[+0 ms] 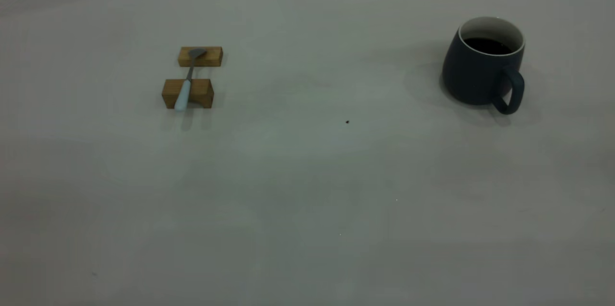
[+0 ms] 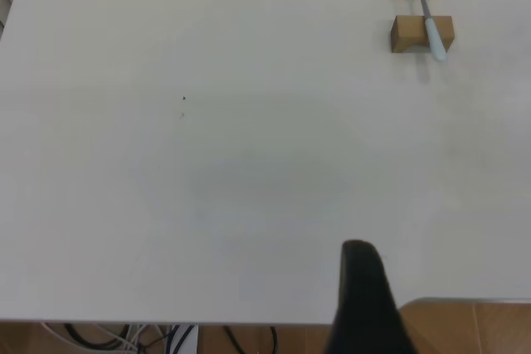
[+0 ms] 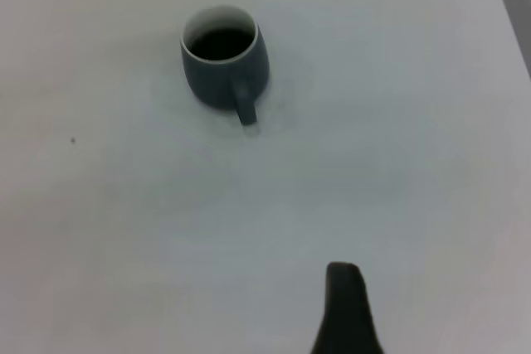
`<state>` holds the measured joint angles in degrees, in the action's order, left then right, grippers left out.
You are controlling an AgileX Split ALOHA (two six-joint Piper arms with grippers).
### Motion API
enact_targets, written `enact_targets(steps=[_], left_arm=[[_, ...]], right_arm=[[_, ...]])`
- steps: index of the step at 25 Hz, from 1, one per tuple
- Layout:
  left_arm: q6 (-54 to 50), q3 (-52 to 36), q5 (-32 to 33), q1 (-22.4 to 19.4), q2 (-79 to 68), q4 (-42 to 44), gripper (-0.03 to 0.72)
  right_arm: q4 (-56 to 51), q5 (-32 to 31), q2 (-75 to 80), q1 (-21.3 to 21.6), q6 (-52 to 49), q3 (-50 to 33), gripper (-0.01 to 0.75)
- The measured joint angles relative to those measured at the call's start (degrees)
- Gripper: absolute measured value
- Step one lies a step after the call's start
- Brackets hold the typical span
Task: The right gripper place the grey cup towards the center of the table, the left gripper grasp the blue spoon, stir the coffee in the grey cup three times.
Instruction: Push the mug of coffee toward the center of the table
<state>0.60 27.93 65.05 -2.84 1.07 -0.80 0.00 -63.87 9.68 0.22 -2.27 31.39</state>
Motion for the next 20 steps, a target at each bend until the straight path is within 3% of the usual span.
enact_targets(steps=[5,20], left_arm=[[0.0,0.0,0.0,0.0,0.0,0.0,0.558],[0.0,0.0,0.0,0.0,0.0,0.0,0.558]], right_arm=[[0.4,4.3,19.5,0.0,0.0,4.8,0.609],[-2.3,29.2,69.9,0.0,7.6,9.6,0.609]])
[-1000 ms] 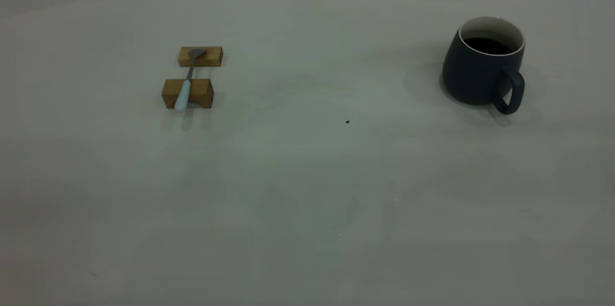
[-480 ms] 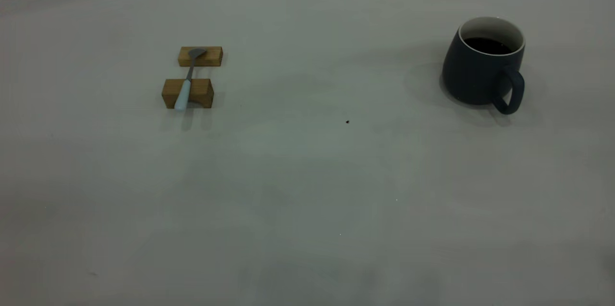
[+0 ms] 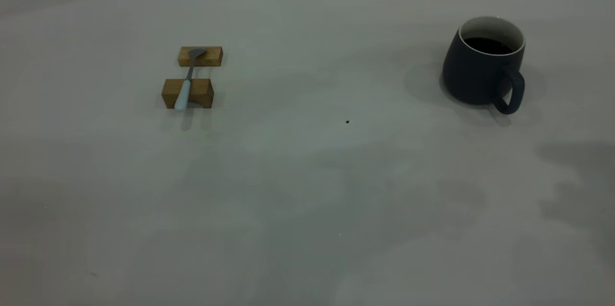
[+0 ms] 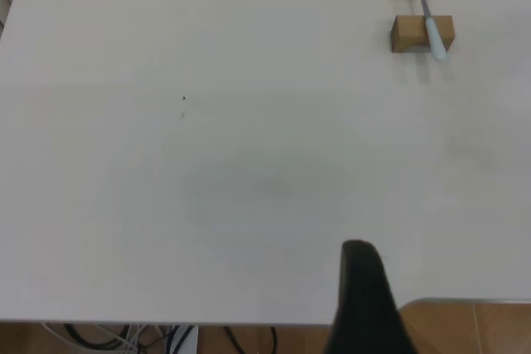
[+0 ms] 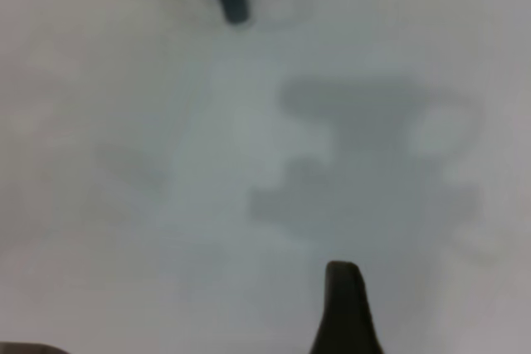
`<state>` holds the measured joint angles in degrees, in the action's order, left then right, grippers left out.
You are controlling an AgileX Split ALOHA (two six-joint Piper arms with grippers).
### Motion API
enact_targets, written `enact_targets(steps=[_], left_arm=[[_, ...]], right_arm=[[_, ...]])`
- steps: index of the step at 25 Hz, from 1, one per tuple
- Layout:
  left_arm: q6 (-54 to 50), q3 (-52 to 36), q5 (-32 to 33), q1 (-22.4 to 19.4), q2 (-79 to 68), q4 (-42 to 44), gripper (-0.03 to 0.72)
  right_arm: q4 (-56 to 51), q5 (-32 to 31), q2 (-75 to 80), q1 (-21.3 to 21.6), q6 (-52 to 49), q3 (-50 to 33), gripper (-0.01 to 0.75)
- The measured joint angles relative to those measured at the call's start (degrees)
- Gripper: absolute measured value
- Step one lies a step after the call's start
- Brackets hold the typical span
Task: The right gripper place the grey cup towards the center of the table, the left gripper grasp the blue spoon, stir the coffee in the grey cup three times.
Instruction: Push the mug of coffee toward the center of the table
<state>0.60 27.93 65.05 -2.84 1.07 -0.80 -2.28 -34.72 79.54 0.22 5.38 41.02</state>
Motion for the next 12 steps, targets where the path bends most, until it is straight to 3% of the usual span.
enact_targets(steps=[5,12], left_arm=[[0.0,0.0,0.0,0.0,0.0,0.0,0.558],[0.0,0.0,0.0,0.0,0.0,0.0,0.558]], right_arm=[[-6.7,5.9,11.9,0.0,8.1,0.6,0.607],[-10.3,7.0,25.7,-1.3,14.8,9.5,0.6]])
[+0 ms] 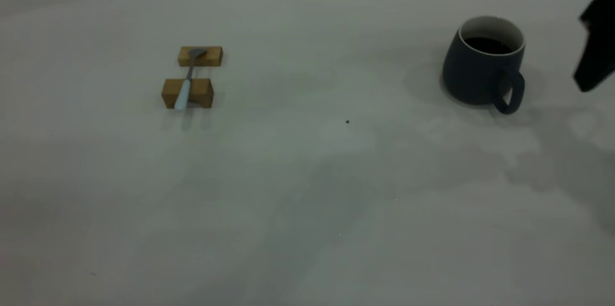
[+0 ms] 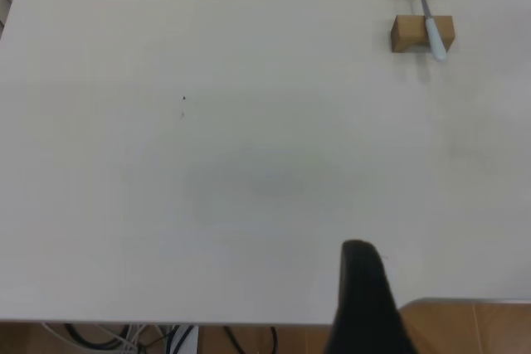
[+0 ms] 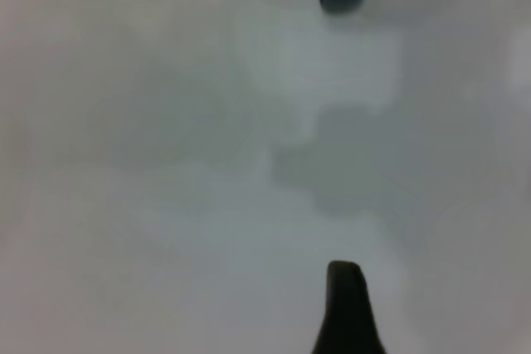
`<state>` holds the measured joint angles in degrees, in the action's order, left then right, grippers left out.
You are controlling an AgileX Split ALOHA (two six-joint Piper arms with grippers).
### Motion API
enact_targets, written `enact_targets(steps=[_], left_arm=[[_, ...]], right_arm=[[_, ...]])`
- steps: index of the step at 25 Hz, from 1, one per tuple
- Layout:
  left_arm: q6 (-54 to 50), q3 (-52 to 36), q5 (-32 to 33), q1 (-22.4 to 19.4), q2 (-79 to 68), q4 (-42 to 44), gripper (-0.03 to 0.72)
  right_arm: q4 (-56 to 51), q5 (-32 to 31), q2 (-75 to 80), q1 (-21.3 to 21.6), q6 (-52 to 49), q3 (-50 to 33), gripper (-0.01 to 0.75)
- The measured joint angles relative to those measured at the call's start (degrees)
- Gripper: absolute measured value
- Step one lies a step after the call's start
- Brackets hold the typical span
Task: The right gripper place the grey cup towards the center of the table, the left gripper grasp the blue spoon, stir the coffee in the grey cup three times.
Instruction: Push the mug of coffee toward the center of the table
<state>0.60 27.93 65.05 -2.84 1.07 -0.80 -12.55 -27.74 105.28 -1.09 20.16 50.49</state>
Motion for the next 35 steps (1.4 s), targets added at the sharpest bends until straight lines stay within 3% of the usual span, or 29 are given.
enact_targets(steps=[17,26,29,34,35], left_arm=[[0.0,0.0,0.0,0.0,0.0,0.0,0.558],[0.0,0.0,0.0,0.0,0.0,0.0,0.558],[0.0,0.0,0.0,0.0,0.0,0.0,0.558],[0.0,0.0,0.0,0.0,0.0,0.0,0.558],[0.0,0.0,0.0,0.0,0.0,0.0,0.558]], right_arm=[[2.4,-0.5,21.7,-3.5,3.1,20.8,0.593],[5.9,-2.8,27.2,-3.6,3.1,26.5,0.581],[6.2,-2.5,27.6,-3.6,3.1,26.7,0.486],[6.3,-2.2,27.7,-4.0,3.5,26.8,0.149],[6.8,-1.8,27.7,-4.2,3.7,26.9,0.154]])
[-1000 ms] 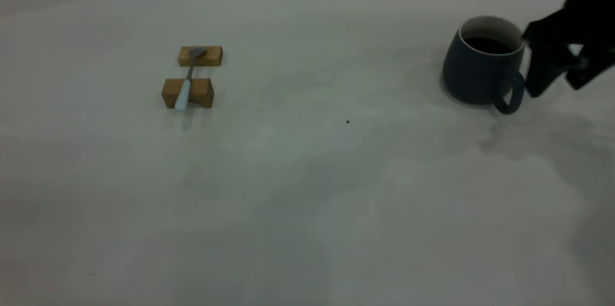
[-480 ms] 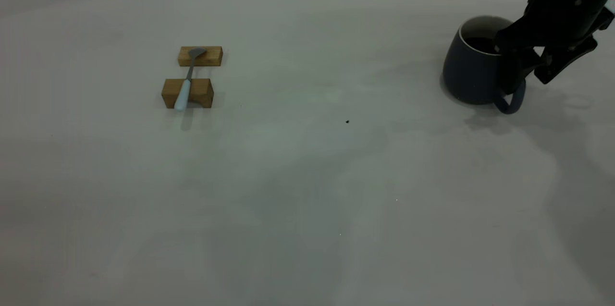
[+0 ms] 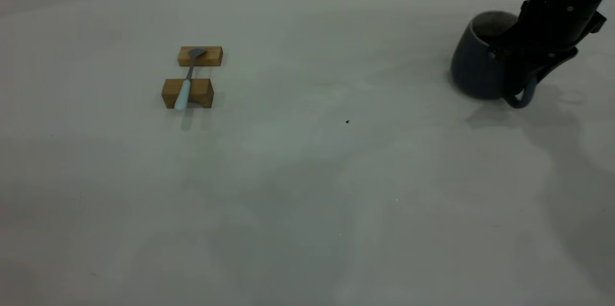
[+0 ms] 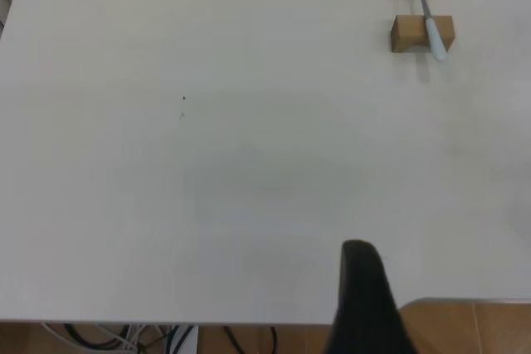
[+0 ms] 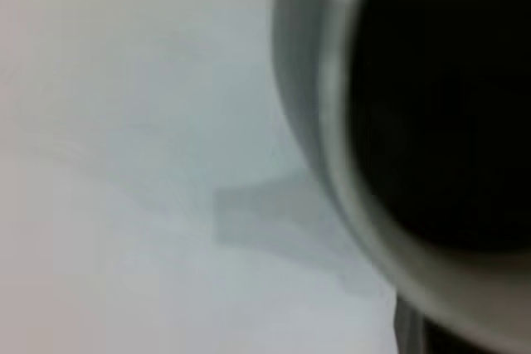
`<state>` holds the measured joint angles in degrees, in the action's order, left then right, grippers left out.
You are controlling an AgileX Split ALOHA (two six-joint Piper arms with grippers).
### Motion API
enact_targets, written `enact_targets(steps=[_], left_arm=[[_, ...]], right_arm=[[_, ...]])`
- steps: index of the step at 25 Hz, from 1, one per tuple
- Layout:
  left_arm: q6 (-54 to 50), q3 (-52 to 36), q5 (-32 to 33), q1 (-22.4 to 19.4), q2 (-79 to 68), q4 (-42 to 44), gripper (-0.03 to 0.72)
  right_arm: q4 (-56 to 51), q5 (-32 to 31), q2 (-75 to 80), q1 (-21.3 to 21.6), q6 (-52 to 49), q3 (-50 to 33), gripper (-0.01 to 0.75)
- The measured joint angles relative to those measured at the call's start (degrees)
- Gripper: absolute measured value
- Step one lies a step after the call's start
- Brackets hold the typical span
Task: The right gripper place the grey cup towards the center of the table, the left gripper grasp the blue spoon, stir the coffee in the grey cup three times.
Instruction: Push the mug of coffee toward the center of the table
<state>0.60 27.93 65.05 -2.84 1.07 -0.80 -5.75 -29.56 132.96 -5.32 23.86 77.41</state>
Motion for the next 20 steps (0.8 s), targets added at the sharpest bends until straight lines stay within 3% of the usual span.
enact_targets(steps=[7,13,20], left_arm=[[0.0,0.0,0.0,0.0,0.0,0.0,0.558],[0.0,0.0,0.0,0.0,0.0,0.0,0.558],[0.0,0.0,0.0,0.0,0.0,0.0,0.558]], right_arm=[[0.5,-2.7,0.5,-4.2,2.4,4.2,0.157],[0.5,-6.2,0.9,-12.5,2.8,9.2,0.157],[0.4,-6.0,1.2,-20.4,2.8,10.1,0.157]])
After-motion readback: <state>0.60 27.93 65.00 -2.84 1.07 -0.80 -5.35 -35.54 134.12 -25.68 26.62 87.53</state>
